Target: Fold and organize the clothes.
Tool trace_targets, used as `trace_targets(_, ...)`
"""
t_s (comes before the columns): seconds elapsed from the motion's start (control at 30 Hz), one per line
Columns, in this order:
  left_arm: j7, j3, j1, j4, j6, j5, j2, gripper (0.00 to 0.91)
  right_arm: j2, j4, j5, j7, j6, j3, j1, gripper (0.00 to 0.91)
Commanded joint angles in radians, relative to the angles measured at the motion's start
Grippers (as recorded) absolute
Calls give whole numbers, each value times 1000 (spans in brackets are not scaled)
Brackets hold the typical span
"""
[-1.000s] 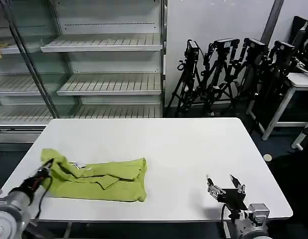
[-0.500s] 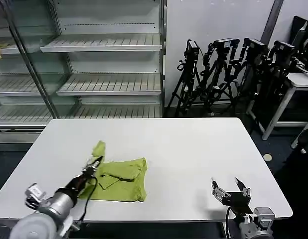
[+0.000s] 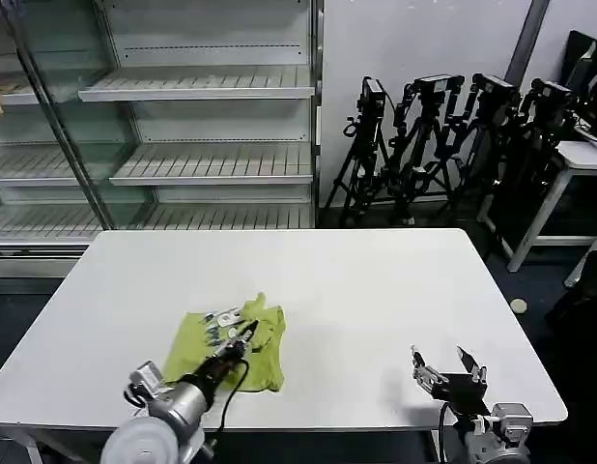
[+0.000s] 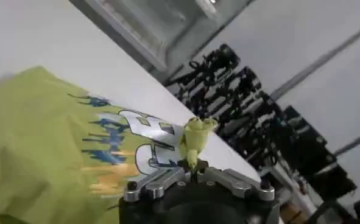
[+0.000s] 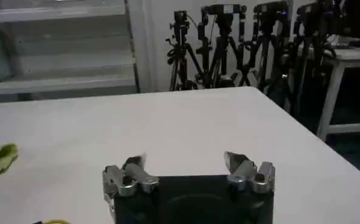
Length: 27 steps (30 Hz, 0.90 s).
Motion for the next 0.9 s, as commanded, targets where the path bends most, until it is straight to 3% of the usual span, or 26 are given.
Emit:
trace_targets(0.03,45,110,-32,51,-2,157,3,907,0,-1,0,0,1,2,-2,907)
trace_targets(0.3,52,-8,10,-37,-9,116,48,907,-4,-1,1,2,-3,-10,14,907)
trace_targets(0.47,38,-178,67,-30,-20,197,100,907,-5,-7,6,2,-4,-22,36,907)
trace_targets(0.67,17,-366,149,-22,5,138,164,907,-6,-10,10,3,-7,-45,67,907)
trace_targets(0.9,7,-442,174,23,52,53,192,907,0,-35,6,2,-4,-66,84,907)
